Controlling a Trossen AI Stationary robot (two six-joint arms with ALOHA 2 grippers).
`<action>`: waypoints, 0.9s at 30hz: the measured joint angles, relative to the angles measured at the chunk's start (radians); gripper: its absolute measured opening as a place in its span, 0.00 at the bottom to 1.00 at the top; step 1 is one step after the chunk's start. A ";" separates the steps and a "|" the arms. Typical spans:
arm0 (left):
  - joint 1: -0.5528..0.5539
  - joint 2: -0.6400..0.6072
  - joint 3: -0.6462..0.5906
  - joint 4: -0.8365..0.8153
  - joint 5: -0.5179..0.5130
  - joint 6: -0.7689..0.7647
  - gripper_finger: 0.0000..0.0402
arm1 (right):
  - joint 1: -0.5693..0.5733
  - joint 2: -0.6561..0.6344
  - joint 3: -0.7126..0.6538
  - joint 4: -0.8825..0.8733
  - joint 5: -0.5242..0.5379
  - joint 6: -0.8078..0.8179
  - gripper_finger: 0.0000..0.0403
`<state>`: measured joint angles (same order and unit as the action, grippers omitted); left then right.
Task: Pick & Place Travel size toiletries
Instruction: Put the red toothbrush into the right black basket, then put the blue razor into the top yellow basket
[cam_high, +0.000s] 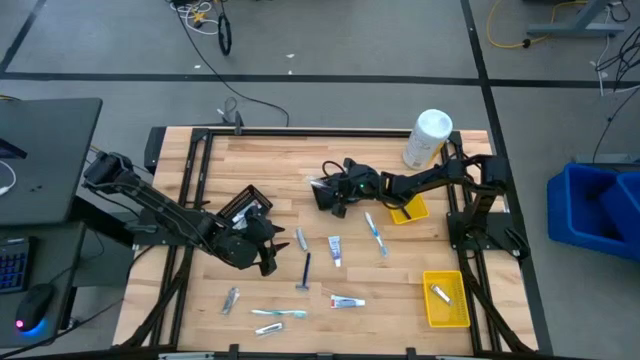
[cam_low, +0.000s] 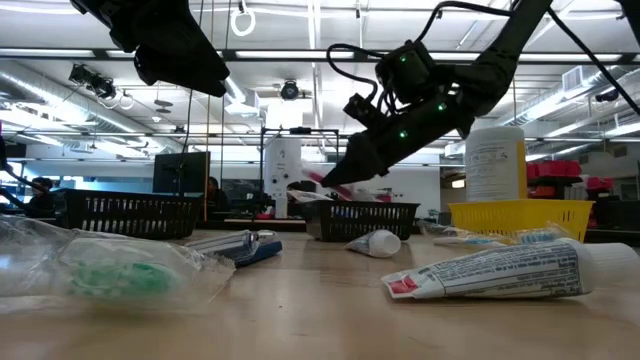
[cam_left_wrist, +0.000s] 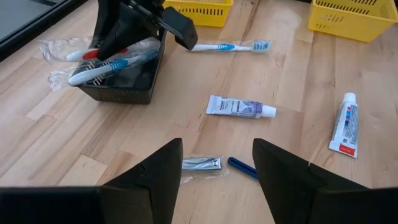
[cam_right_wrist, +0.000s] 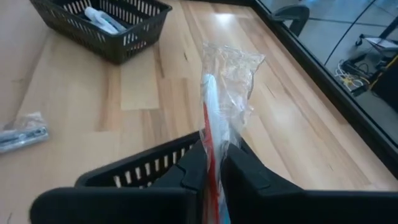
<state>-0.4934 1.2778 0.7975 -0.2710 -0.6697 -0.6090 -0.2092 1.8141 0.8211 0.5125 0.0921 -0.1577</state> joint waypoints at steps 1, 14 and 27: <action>0.000 0.000 0.000 0.000 0.000 0.000 0.51 | 0.000 0.000 0.000 -0.006 0.000 0.000 0.14; 0.000 0.000 0.000 0.000 0.000 -0.003 0.51 | -0.001 -0.009 0.000 -0.126 -0.017 0.038 0.53; 0.000 0.000 0.000 0.000 0.001 -0.004 0.51 | 0.118 -0.313 0.001 -0.397 0.046 0.045 0.64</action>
<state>-0.4934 1.2778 0.7975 -0.2711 -0.6686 -0.6131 -0.0908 1.5012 0.8223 0.1154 0.1383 -0.1129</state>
